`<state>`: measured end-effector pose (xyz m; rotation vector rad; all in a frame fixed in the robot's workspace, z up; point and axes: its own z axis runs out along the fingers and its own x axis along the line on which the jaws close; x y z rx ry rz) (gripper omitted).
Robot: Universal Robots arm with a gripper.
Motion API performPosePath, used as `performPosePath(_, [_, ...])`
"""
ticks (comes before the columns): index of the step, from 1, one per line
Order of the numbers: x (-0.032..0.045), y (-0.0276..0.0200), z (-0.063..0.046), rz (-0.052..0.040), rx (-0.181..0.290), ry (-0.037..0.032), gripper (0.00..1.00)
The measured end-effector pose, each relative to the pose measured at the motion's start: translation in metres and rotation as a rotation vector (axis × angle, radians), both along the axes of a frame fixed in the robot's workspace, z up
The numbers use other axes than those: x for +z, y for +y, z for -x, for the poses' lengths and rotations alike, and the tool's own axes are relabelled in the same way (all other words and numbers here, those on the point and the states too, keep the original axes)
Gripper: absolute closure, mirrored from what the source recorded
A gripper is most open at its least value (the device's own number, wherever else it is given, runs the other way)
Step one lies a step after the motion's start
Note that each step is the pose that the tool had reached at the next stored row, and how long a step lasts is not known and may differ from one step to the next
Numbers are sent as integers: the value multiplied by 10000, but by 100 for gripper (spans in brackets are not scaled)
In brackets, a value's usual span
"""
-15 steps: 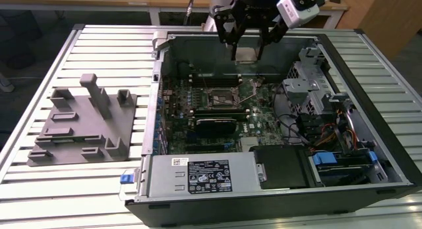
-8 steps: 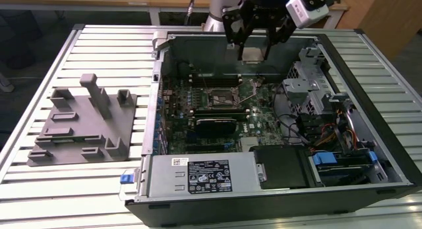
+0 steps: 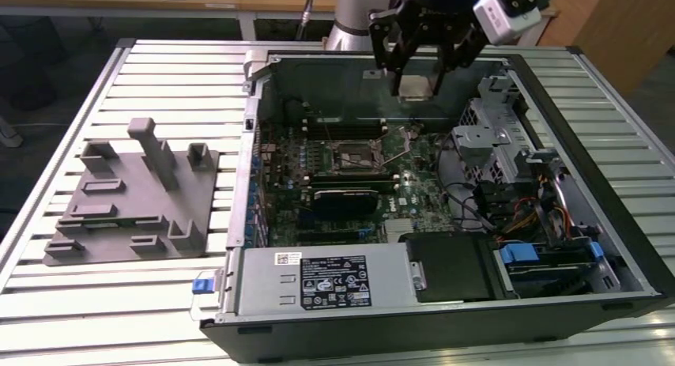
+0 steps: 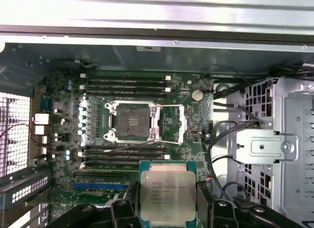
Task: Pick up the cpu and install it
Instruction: 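Pick up the cpu and move it towards the insertion slot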
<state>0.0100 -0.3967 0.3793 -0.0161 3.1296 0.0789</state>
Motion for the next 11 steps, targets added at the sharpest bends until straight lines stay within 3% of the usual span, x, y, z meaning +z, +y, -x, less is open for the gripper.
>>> performPosePath(5, [-11, 96, 22, -1, 2, 0, 46])
performPosePath(11, [-59, 120, 78, -3, 1, -1, 46])
